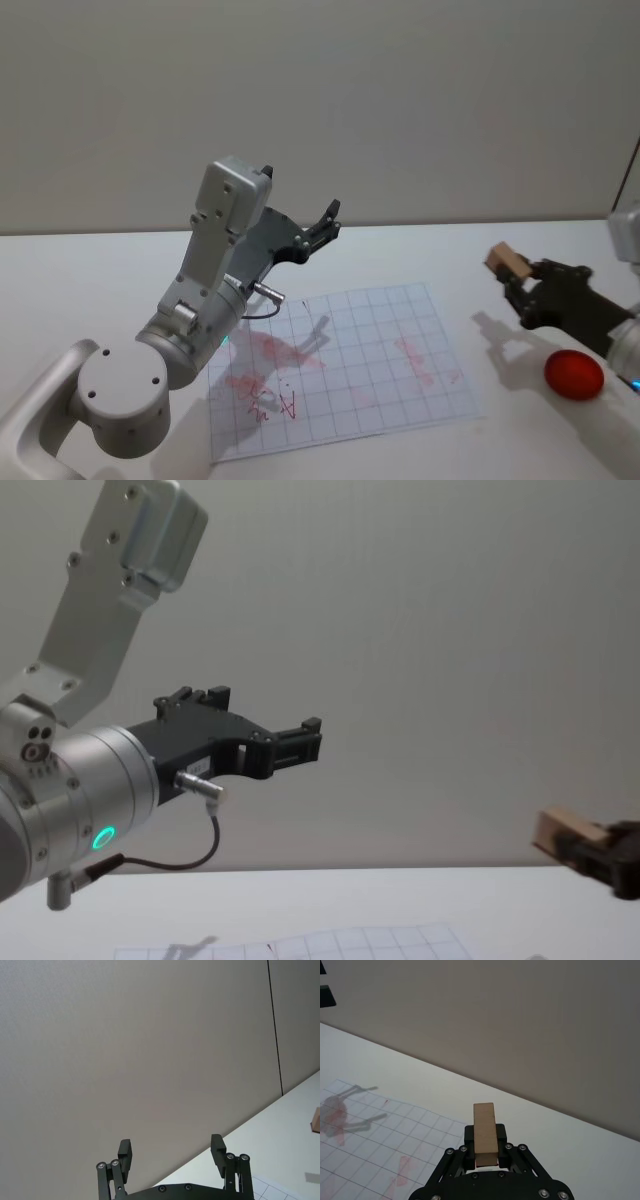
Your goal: Use the one hand to pick up the stamp and affix it onto the A4 paper.
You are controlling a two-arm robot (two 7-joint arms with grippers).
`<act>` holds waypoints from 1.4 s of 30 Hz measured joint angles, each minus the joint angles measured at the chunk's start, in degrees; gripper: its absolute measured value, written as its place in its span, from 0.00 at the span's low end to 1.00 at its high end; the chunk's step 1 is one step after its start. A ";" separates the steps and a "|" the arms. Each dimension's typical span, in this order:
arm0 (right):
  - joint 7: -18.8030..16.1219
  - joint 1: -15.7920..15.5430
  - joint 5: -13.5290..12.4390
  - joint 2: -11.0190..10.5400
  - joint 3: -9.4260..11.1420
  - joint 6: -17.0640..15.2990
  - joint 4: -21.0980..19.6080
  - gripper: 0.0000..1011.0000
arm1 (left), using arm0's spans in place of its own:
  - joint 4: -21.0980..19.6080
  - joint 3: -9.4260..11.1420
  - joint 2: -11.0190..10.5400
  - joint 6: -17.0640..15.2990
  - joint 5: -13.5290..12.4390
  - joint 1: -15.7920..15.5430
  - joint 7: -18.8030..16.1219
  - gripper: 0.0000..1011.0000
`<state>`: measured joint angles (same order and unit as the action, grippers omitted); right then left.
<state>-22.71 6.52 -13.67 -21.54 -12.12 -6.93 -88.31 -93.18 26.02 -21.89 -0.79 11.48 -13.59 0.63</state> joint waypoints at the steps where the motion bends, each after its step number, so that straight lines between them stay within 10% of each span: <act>1: 0.71 -0.76 -0.36 -0.65 0.43 -0.42 -0.76 0.22 | 0.00 0.00 0.00 0.00 0.00 0.00 0.00 0.99; 22: 4.72 -10.90 -3.59 -7.50 4.12 -6.80 -6.39 0.22 | 0.00 0.00 0.00 0.00 0.00 0.00 0.00 0.99; 42: 4.34 -11.31 -2.25 -8.01 3.99 -8.51 -5.59 0.30 | 0.00 0.00 0.00 0.00 0.00 0.00 0.00 0.99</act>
<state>-18.38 -4.79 -15.92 -29.55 -8.13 -15.45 -93.90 -93.18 26.02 -21.89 -0.79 11.48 -13.59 0.63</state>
